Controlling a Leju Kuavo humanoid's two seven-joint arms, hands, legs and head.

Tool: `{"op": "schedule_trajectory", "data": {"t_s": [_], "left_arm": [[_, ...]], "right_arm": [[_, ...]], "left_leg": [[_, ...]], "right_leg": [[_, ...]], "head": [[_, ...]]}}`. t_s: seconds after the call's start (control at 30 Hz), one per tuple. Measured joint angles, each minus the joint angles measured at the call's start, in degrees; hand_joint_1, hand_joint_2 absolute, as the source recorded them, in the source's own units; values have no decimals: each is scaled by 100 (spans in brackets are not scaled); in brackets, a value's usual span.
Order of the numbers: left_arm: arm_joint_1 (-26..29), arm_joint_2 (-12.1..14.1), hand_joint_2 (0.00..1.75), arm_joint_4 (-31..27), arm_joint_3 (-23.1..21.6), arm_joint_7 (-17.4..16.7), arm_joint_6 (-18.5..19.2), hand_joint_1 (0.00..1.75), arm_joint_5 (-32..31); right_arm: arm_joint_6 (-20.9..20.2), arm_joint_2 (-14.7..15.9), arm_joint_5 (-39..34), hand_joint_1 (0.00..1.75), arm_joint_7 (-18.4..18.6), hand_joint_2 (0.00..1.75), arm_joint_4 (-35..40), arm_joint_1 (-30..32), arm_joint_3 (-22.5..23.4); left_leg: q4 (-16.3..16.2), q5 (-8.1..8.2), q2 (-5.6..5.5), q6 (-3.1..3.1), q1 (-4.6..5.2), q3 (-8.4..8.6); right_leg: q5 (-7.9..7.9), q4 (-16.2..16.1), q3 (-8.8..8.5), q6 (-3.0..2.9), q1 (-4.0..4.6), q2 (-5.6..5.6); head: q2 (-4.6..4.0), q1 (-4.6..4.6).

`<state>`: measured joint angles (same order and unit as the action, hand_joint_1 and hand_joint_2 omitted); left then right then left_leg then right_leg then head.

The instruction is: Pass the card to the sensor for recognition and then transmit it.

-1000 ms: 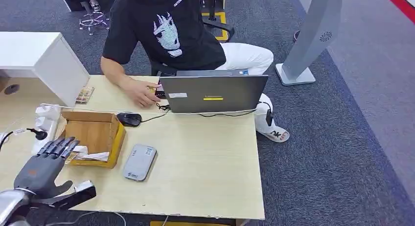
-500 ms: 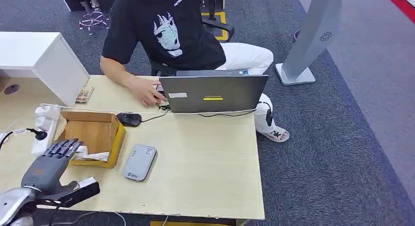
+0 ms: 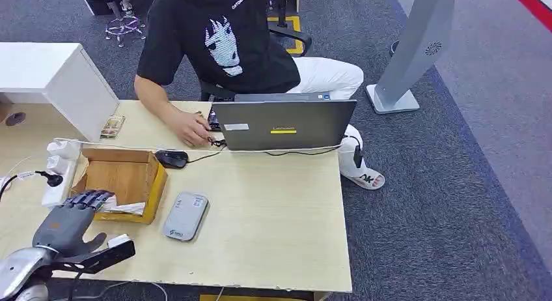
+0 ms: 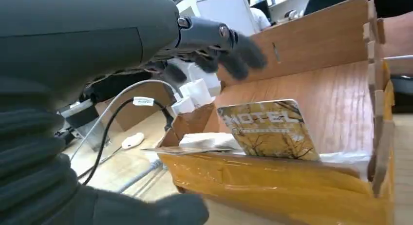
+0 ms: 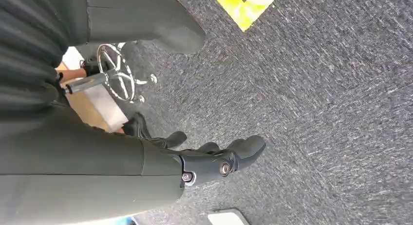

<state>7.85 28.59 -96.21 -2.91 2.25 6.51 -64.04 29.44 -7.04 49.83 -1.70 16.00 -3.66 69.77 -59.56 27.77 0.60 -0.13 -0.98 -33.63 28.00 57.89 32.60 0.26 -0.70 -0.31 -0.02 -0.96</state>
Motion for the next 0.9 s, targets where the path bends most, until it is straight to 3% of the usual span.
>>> {"op": "schedule_trajectory", "data": {"t_s": [0.03,0.2,0.47,0.9], "left_arm": [[-10,0,175,13,0,0,-2,164,0],[-40,0,175,59,-2,0,-7,175,0],[-160,-109,175,315,-85,9,-171,175,-94],[-390,-494,175,861,-109,-98,-649,175,-446]], "right_arm": [[0,2,7,0,0,175,0,0,0],[2,9,52,0,0,175,0,0,-11],[-4,15,133,0,-11,175,0,-1,-22],[4,20,361,0,-52,175,0,0,-70]], "left_leg": [[0,0,0,0,0,0],[0,0,0,0,1,0],[0,0,0,0,1,0],[-1,0,0,0,2,0]], "right_leg": [[0,0,0,0,0,0],[0,0,0,0,0,0],[0,0,0,0,0,0],[0,0,0,0,0,0]], "head": [[0,0],[0,0],[0,0],[0,2]]}}
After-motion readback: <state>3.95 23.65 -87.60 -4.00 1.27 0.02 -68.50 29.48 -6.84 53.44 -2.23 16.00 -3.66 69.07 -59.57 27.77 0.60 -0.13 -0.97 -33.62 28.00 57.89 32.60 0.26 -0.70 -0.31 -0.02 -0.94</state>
